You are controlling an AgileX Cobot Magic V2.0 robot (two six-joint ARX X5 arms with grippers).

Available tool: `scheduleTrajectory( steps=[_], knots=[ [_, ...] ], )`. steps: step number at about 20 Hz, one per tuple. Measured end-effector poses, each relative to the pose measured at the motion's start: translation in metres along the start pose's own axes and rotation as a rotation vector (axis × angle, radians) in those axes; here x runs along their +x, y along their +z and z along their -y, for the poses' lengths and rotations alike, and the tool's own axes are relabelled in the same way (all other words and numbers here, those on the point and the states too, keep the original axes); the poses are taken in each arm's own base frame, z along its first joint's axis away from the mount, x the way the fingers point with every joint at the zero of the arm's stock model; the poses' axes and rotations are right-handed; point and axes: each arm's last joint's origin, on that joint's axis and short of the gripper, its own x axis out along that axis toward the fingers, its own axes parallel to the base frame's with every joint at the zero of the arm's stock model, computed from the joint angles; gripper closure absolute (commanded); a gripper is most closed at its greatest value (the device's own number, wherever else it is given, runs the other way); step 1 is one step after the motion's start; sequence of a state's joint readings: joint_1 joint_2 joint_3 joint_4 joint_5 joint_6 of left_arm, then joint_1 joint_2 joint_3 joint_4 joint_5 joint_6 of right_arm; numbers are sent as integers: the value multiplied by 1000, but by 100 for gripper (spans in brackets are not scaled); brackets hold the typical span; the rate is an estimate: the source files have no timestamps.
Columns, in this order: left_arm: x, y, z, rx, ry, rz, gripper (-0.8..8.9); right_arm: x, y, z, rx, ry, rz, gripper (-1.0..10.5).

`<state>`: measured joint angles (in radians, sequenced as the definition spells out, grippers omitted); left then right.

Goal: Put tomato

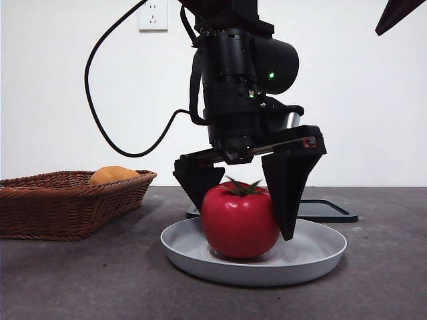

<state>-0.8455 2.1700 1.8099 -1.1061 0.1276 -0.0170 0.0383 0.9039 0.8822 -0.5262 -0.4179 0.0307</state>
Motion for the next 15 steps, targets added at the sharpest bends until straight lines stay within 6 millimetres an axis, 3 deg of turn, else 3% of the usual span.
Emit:
scheduleTrajectory(
  steps=[8,10,15],
  knots=[
    [-11,-2,0,-4,0,-8,85,0,0,0,0,0,0,309],
    [-28,-6,-1,-7,1,23,85,0,0,0,0,0,0,309],
    [-106,-35,-4,-20,5,155,85,0,0,0,0,0,0,309]
  ],
)
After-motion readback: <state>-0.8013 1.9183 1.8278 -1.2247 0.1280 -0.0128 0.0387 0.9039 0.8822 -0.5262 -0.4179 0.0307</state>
